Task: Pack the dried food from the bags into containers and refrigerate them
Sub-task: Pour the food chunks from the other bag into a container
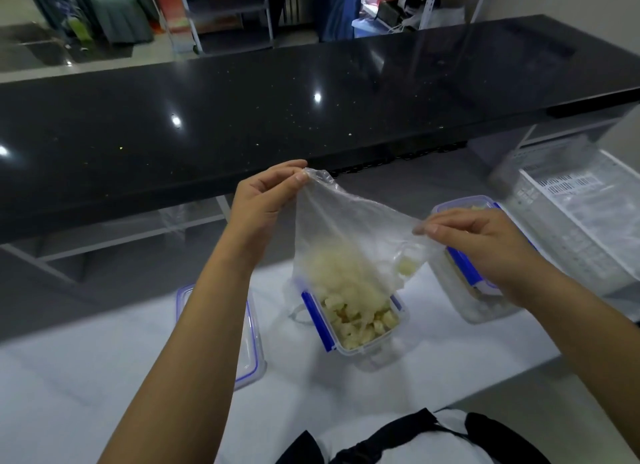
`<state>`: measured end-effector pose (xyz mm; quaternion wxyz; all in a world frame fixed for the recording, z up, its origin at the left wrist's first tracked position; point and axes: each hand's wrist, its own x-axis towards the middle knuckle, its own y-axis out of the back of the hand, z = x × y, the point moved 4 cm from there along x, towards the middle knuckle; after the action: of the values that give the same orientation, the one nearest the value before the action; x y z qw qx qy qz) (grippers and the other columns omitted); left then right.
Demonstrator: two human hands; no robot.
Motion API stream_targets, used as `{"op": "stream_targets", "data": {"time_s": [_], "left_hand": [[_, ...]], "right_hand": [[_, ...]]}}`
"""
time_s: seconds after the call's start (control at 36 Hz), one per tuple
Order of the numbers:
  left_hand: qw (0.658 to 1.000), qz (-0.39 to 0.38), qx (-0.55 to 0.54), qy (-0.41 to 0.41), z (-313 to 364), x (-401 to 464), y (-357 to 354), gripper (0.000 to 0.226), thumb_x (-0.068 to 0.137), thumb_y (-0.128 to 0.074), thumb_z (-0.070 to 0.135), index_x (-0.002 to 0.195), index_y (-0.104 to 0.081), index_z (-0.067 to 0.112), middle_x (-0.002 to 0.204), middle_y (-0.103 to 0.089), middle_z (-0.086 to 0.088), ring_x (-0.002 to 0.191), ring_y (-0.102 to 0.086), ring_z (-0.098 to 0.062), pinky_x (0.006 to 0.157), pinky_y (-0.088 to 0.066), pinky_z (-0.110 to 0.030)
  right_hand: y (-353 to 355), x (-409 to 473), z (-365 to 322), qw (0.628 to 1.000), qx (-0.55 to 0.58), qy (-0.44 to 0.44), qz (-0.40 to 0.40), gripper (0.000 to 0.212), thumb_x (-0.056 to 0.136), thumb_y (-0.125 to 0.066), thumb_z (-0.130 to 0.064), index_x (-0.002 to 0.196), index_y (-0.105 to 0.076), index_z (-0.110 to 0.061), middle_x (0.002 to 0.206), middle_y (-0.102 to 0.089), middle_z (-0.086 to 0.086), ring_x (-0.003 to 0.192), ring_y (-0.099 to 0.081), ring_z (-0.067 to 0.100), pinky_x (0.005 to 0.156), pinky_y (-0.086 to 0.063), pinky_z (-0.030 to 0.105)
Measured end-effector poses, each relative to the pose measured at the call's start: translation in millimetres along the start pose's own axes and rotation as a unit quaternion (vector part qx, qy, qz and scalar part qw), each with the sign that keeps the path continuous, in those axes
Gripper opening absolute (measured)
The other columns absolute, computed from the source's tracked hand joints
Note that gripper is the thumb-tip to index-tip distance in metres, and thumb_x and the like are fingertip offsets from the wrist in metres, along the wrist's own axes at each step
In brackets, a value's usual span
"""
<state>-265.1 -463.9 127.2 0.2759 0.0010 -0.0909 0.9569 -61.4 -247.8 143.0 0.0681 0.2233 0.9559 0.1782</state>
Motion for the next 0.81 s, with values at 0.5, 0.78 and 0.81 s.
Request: {"op": "stream_targets", "data": {"time_s": [0.5, 0.78, 0.81], "left_hand": [[0.996, -0.022, -0.052, -0.070, 29.7, -8.0, 5.8, 0.012, 0.094, -0.067, 0.022, 0.100, -0.078, 0.021, 0.105, -0.075, -0.004, 0.103, -0.070, -0.022, 0.088, -0.055, -0.034], [0.980, -0.179, 0.080, 0.038, -13.6, -25.7, -22.9, 0.065, 0.078, -0.081, 0.020, 0.137, -0.055, 0.026, 0.105, -0.074, -0.002, 0.108, -0.070, -0.020, 0.096, -0.051, -0.038], [0.981, -0.177, 0.077, 0.034, -14.7, -26.8, -27.4, 0.058, 0.081, -0.078, 0.017, 0.134, -0.058, 0.024, 0.099, -0.074, -0.002, 0.103, -0.071, -0.020, 0.093, -0.051, -0.035]], "right_hand": [[15.6, -0.3, -64.9, 0.984, 0.019, 0.176, 0.034, 0.014, 0.089, -0.068, -0.020, 0.099, -0.075, -0.013, 0.083, -0.076, -0.002, 0.080, -0.071, 0.014, 0.074, -0.056, 0.022], [33.8, -9.6, -56.9, 0.986, 0.066, 0.121, 0.095, 0.011, 0.093, -0.068, -0.023, 0.098, -0.078, -0.020, 0.087, -0.076, 0.008, 0.077, -0.074, 0.028, 0.066, -0.061, 0.032], [38.4, -10.4, -56.0, 0.985, 0.077, 0.110, 0.106, 0.011, 0.092, -0.069, -0.022, 0.096, -0.078, -0.018, 0.087, -0.075, 0.009, 0.076, -0.073, 0.029, 0.066, -0.062, 0.036]]}}
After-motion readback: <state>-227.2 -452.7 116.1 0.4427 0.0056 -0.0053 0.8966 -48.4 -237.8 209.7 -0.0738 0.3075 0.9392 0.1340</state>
